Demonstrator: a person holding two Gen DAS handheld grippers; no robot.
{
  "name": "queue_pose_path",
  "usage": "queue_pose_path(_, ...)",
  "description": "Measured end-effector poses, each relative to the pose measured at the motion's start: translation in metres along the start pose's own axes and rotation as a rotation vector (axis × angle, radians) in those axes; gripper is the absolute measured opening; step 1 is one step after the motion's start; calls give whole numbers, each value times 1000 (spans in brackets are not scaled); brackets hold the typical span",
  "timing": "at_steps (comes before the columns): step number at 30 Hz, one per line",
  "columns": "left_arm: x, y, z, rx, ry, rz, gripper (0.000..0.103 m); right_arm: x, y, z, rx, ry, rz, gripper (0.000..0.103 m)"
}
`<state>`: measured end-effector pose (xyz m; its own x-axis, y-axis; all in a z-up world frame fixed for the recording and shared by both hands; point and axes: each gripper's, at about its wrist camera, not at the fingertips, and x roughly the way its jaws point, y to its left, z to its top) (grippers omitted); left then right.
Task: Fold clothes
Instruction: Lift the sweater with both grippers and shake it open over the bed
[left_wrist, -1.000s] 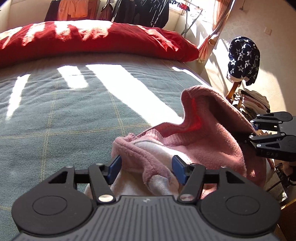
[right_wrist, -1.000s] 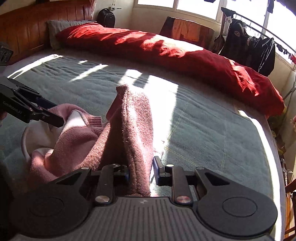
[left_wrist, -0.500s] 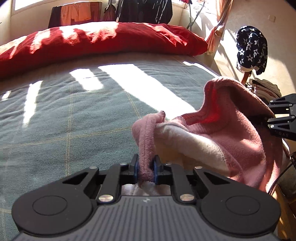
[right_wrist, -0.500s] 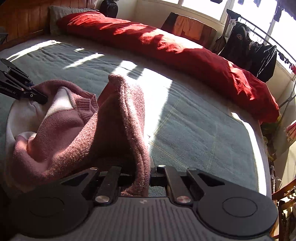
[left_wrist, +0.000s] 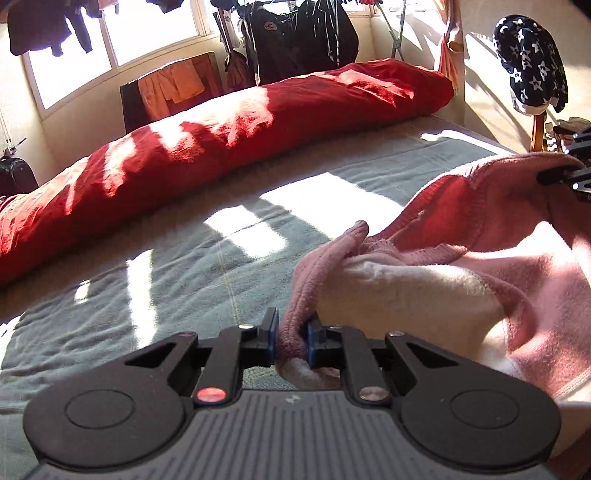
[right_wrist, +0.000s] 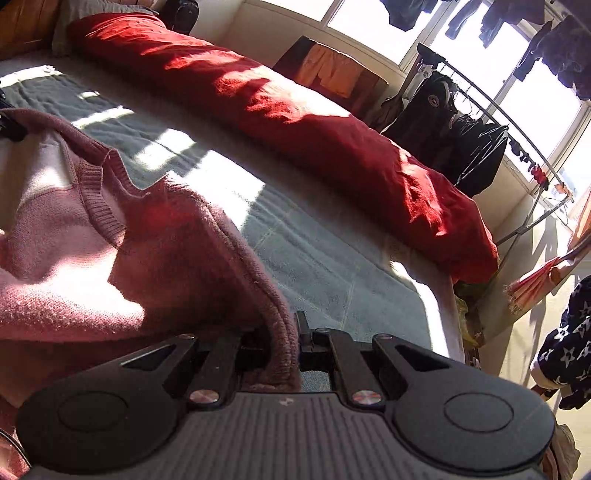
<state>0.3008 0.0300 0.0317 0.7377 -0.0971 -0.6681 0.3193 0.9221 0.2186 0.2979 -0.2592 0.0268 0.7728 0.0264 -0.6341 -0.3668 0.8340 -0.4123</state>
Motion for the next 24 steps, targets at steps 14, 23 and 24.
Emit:
queue_pose_path(14,114,25,47,35,62,84,13,96,-52,27,102,26,-71,10)
queue_pose_path(23,187,28,66,29,92,109,13,163,-56,22,150,95,-74,10)
queue_pose_path(24,195,28,68,29,96,112,13,170,-55,21,152,104,-75,10)
